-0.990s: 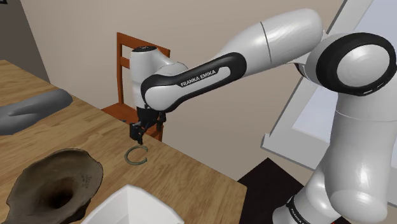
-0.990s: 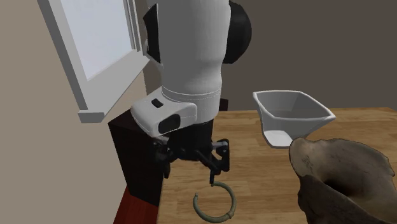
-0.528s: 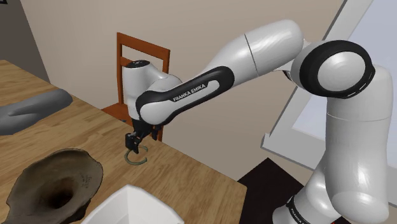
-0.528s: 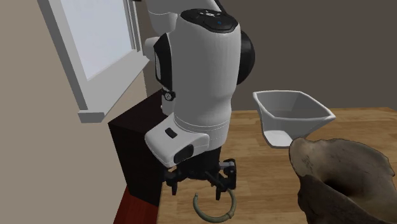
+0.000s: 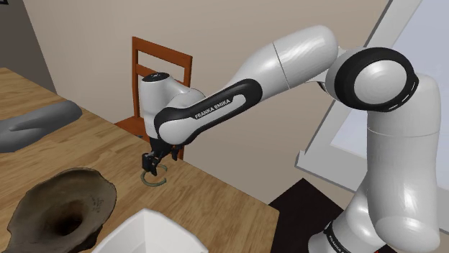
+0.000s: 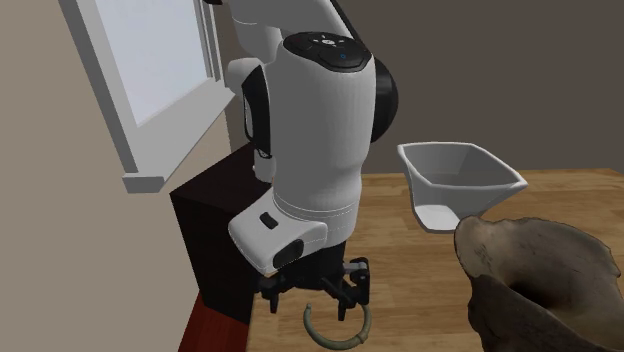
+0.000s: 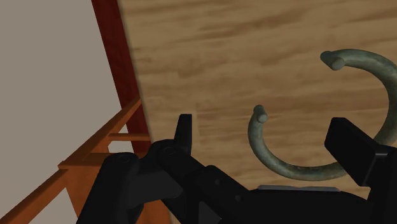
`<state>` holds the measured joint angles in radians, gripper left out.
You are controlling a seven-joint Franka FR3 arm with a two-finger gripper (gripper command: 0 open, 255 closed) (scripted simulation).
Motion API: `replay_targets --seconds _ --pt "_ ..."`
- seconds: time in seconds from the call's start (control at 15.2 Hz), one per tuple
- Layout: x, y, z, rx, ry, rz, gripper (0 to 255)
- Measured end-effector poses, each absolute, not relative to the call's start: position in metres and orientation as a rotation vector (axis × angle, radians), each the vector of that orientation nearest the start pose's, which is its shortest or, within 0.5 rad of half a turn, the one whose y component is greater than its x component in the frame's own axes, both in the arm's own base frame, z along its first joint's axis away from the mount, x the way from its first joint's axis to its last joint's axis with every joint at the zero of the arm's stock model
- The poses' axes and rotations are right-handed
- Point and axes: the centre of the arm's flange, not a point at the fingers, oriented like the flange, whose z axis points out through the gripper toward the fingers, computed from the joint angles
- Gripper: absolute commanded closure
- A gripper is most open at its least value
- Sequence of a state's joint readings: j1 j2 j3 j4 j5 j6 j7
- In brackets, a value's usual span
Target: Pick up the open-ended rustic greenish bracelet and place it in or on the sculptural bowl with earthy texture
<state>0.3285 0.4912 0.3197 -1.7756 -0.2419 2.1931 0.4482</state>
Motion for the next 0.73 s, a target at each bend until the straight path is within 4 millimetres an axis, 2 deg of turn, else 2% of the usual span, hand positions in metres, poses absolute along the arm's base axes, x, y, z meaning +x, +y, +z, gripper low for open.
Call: replay_targets --seconds 0.07,0.73 --pt "0.5339 0.3724 0.2905 -3.161 -0.5 0.021 255" --pt "0.534 0.3724 0.2908 -3.161 -0.5 0.02 255"
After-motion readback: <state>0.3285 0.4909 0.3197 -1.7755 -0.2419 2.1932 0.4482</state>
